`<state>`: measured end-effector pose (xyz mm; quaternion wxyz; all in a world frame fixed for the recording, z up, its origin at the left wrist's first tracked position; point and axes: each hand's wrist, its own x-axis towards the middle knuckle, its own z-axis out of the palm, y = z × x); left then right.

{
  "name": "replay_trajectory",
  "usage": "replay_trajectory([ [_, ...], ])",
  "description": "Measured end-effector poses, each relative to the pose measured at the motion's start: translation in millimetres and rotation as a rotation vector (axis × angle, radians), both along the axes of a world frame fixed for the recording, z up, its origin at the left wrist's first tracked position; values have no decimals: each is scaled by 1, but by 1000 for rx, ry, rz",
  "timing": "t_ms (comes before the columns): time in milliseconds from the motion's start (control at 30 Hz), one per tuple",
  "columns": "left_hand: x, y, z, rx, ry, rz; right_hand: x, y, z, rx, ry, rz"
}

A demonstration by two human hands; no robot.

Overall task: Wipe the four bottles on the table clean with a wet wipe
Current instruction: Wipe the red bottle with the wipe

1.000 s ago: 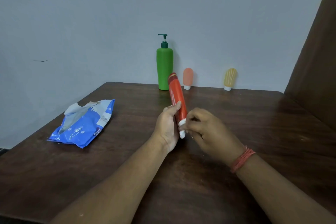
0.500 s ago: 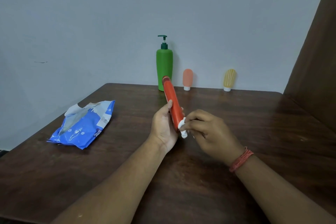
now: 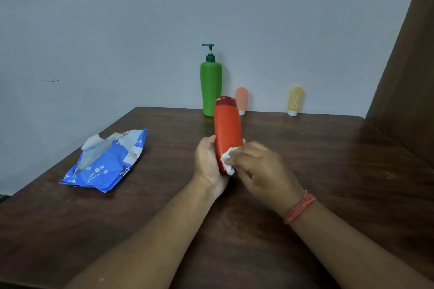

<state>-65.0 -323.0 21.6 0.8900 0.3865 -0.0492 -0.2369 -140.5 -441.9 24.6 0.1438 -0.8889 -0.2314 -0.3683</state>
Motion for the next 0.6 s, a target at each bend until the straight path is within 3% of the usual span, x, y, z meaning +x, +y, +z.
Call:
replay_trajectory([
  [133, -7, -7, 0, 74, -19, 7, 3, -1, 7, 18, -61, -161],
  [267, 0, -1, 3, 20, 28, 21, -2, -2, -2, -103, 56, 39],
  [433, -7, -4, 2, 65, -32, 38, 4, -3, 7, 29, -72, -131],
  [600, -3, 4, 7, -29, 26, 33, -3, -6, 0, -121, 4, 39],
])
